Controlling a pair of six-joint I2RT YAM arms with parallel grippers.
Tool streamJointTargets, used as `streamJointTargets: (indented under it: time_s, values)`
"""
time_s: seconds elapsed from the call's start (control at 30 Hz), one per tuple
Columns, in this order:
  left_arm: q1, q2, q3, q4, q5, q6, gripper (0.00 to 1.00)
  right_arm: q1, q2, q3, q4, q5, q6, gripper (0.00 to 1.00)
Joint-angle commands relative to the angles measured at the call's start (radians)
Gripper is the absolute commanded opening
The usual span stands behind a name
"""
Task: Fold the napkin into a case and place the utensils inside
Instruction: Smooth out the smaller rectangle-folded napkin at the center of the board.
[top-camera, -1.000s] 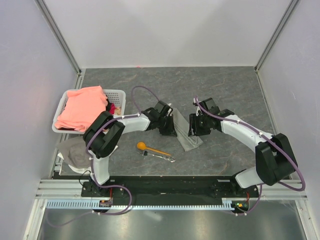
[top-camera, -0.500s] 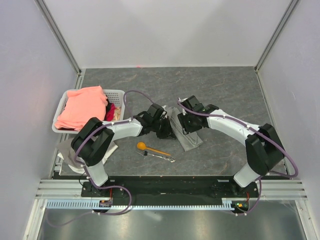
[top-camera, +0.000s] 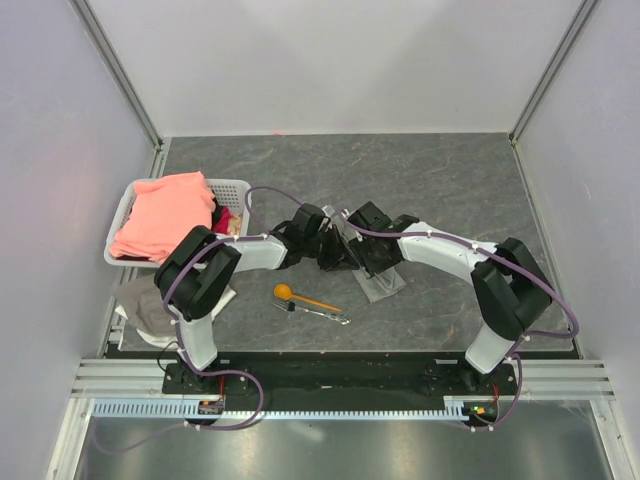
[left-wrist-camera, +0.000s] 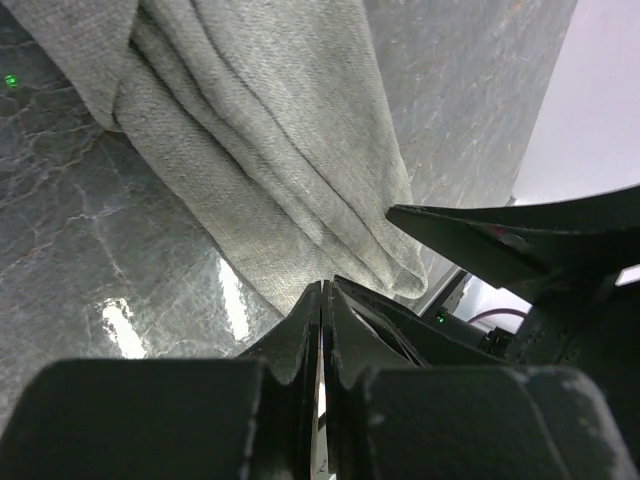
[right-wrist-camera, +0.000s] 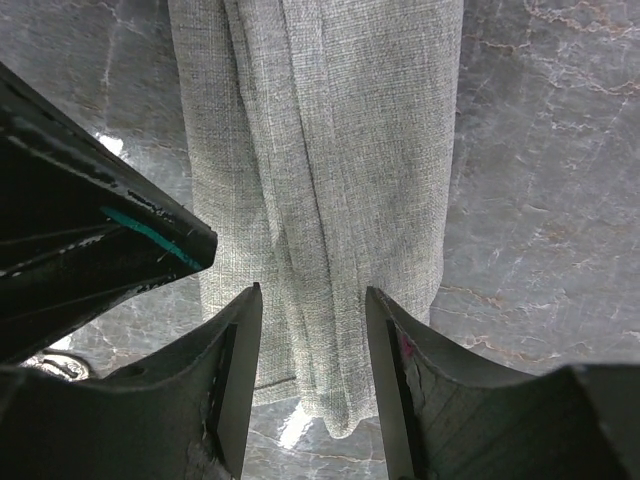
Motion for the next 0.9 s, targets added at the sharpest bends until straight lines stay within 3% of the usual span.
streamJointTargets:
  time_s: [0.0, 0.43, 0.73, 0.87]
  values:
    - [0.004, 0.033, 0.016, 0.058, 0.033, -0.050, 0.06, 0.008, 0.011, 0.028, 0.005, 0.045, -0.011, 0.53]
    - [0.004, 0.062, 0.024, 0.070, 0.031, -0.059, 0.05, 0.038, 0.048, 0.013, 0.034, 0.120, 0.020, 0.44]
    - [0.002, 0.100, 0.005, 0.095, 0.026, -0.068, 0.05, 0.040, 0.033, 0.026, 0.029, 0.150, 0.041, 0.17]
    - [-0.001, 0.114, -0.004, 0.107, 0.028, -0.076, 0.05, 0.040, 0.015, 0.051, 0.009, 0.135, 0.054, 0.00]
